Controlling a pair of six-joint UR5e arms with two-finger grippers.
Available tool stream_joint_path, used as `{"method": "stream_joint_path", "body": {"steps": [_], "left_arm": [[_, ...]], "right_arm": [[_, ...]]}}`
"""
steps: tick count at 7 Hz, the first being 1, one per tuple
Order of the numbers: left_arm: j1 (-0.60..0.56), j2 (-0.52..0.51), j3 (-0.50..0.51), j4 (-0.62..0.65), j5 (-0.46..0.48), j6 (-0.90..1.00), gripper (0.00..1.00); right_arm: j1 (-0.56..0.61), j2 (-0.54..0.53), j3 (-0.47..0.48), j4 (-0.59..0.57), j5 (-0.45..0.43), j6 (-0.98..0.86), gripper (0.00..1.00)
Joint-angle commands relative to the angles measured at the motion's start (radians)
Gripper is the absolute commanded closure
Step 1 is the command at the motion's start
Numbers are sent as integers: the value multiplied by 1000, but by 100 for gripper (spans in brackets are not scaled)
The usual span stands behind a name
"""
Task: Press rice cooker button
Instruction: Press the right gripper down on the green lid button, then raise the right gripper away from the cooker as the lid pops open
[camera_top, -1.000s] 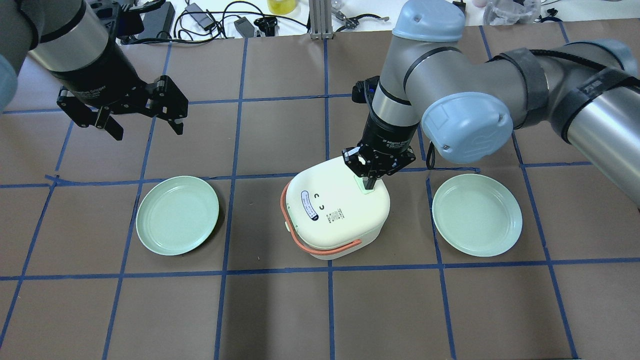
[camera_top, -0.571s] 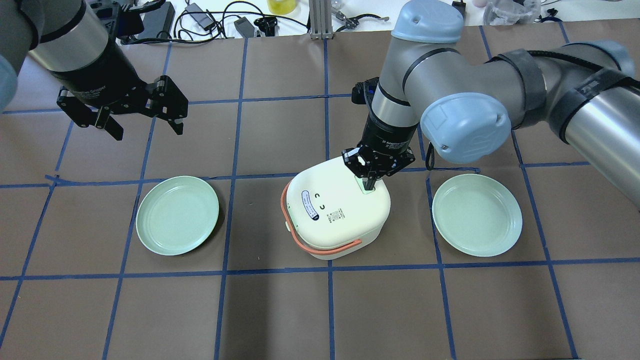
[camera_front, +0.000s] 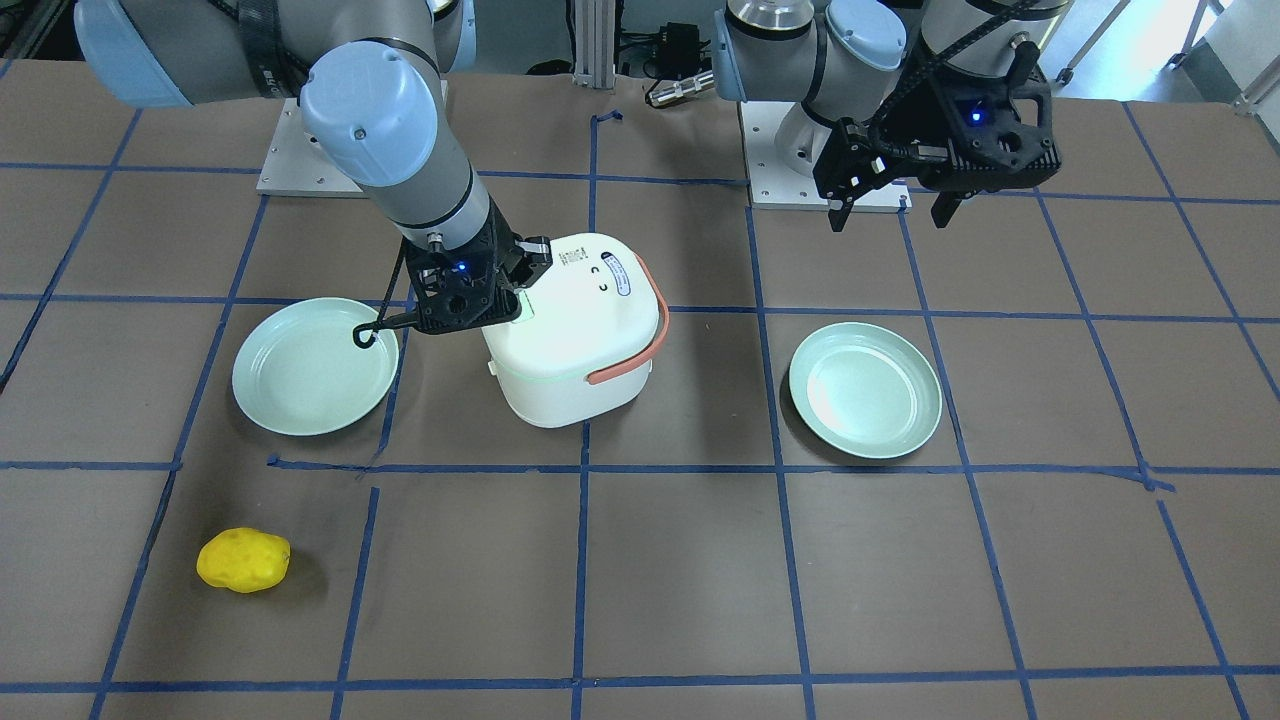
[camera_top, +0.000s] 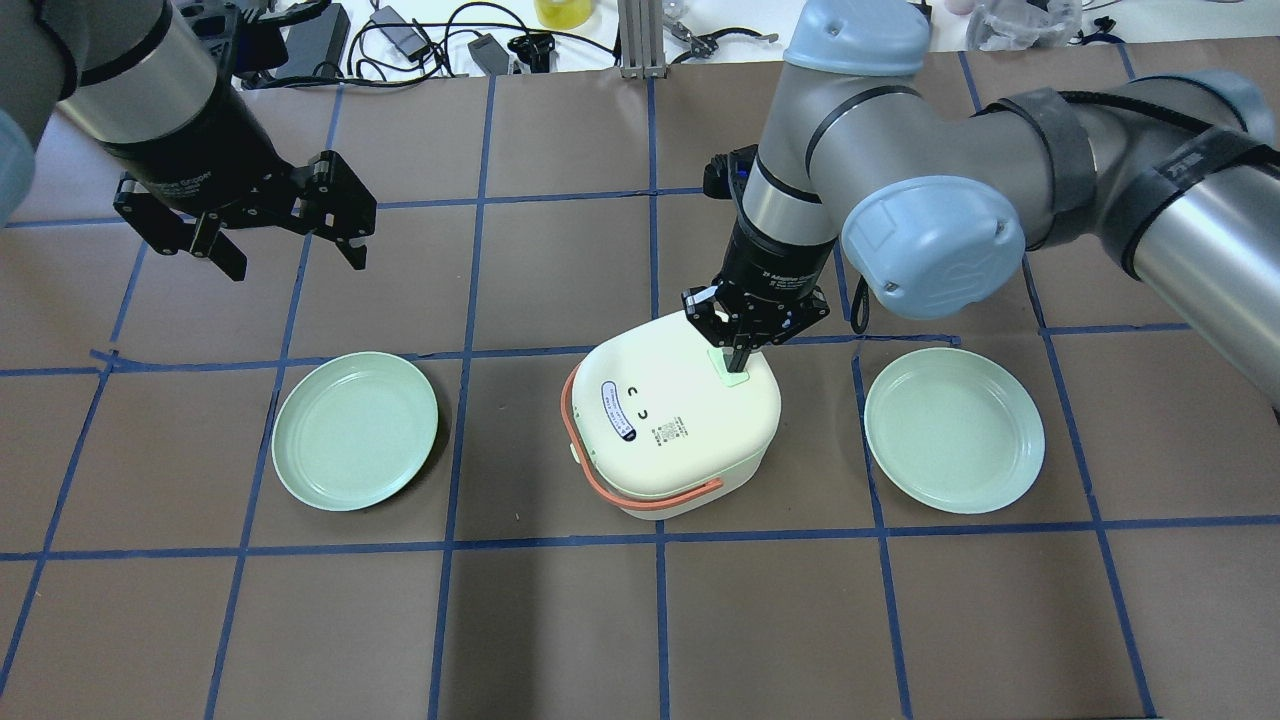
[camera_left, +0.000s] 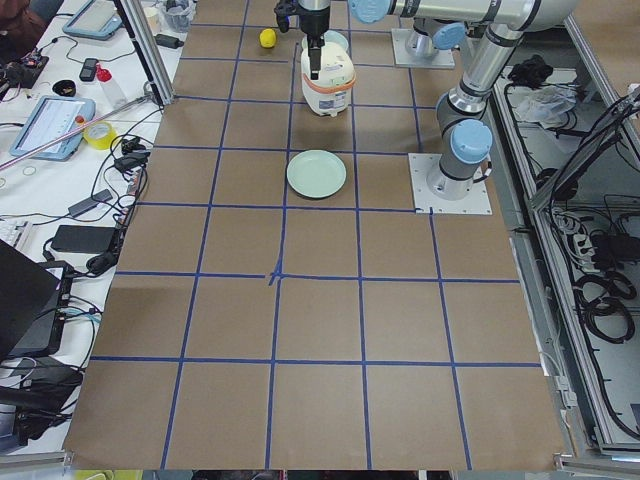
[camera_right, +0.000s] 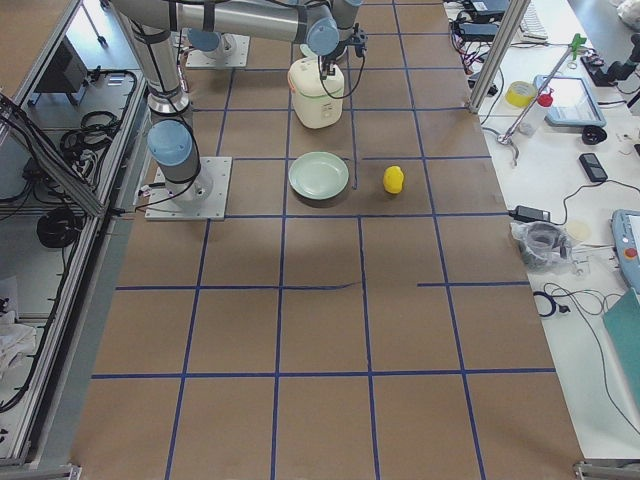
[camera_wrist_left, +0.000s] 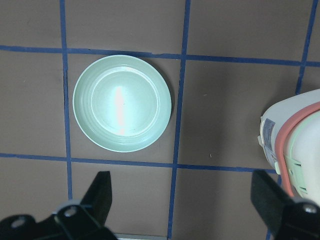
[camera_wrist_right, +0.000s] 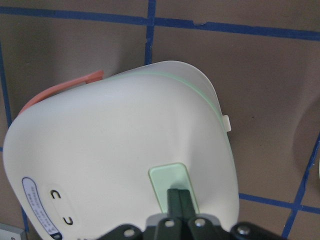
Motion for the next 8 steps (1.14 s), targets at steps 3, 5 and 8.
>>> {"method": "stream_joint_path", "body": {"steps": [3, 5, 8], "left_arm": [[0, 0, 0, 0, 0, 0, 0], [0, 0, 0, 0, 0, 0, 0], [0, 0, 0, 0, 0, 0, 0]], "right_arm": [[-24, -4, -239, 107, -39, 186, 7], [-86, -7, -247, 110, -119, 131, 0], [-149, -10, -225, 101, -197, -19, 0]]}}
